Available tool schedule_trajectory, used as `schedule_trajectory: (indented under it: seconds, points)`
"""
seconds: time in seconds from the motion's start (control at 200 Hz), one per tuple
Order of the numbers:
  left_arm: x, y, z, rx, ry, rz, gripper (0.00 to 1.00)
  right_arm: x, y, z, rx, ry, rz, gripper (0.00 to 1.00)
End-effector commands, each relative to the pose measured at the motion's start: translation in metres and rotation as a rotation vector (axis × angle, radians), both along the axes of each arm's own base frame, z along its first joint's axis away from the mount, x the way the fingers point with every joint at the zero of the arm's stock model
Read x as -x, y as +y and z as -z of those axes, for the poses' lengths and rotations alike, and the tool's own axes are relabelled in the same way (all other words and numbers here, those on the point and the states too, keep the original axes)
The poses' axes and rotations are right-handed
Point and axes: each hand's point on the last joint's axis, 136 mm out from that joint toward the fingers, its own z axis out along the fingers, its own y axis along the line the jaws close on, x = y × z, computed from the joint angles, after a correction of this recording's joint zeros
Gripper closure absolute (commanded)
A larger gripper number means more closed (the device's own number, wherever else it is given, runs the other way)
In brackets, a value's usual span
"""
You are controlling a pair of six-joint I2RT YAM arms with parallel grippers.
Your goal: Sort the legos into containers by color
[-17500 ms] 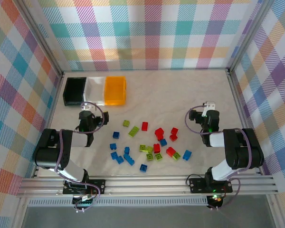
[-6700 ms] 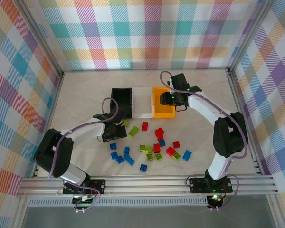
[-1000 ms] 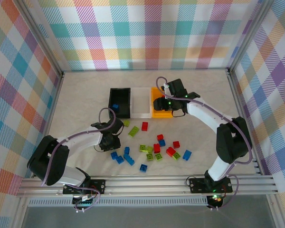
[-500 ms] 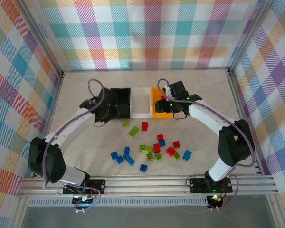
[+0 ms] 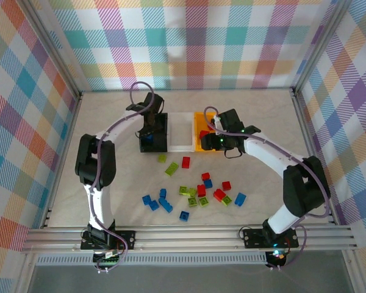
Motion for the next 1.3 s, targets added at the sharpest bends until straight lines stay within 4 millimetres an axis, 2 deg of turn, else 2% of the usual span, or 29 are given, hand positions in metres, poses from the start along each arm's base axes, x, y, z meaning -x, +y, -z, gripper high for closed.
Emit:
schedule_trajectory:
  seconds: [0.0, 0.095, 0.2, 0.325, 0.36, 0.415, 0.51, 0.61, 0.82, 1.045, 1.19, 1.295]
  points:
    - [-0.004, -0.002, -0.023, 0.015, -0.034, 0.008, 0.49, 0.013, -0.003, -0.008, -0.025, 0.011, -0.004, 0.38]
    - [-0.001, -0.012, -0.044, 0.039, -0.086, 0.032, 0.33, 0.024, -0.004, -0.001, -0.030, 0.045, -0.014, 0.38]
    - [0.010, -0.024, -0.068, 0.090, -0.133, 0.066, 0.22, 0.038, -0.004, 0.010, -0.019, 0.086, -0.028, 0.38]
    - [0.037, -0.036, -0.096, 0.185, -0.199, 0.110, 0.09, 0.055, 0.002, 0.031, 0.036, 0.139, -0.055, 0.38]
    - [0.047, -0.040, -0.102, 0.211, -0.215, 0.123, 0.00, 0.059, 0.005, 0.037, 0.048, 0.154, -0.063, 0.38]
    - [0.064, -0.042, -0.105, 0.235, -0.224, 0.144, 0.00, 0.066, 0.009, 0.045, 0.067, 0.169, -0.074, 0.37]
    - [0.094, -0.039, -0.101, 0.230, -0.212, 0.164, 0.00, 0.075, 0.013, 0.059, 0.119, 0.185, -0.089, 0.37]
    - [0.120, -0.027, -0.091, 0.228, -0.191, 0.155, 0.00, 0.084, 0.014, 0.073, 0.179, 0.205, -0.100, 0.37]
    - [0.157, -0.001, -0.072, 0.193, -0.171, 0.131, 0.00, 0.094, 0.017, 0.096, 0.239, 0.232, -0.106, 0.39]
    - [0.173, 0.017, -0.060, 0.143, -0.156, 0.107, 0.00, 0.099, 0.021, 0.108, 0.254, 0.252, -0.115, 0.49]
    - [0.175, 0.019, -0.059, 0.131, -0.152, 0.107, 0.00, 0.097, 0.023, 0.105, 0.251, 0.245, -0.118, 0.59]
    - [0.174, 0.020, -0.060, 0.129, -0.154, 0.106, 0.00, 0.091, 0.025, 0.091, 0.239, 0.205, -0.117, 0.65]
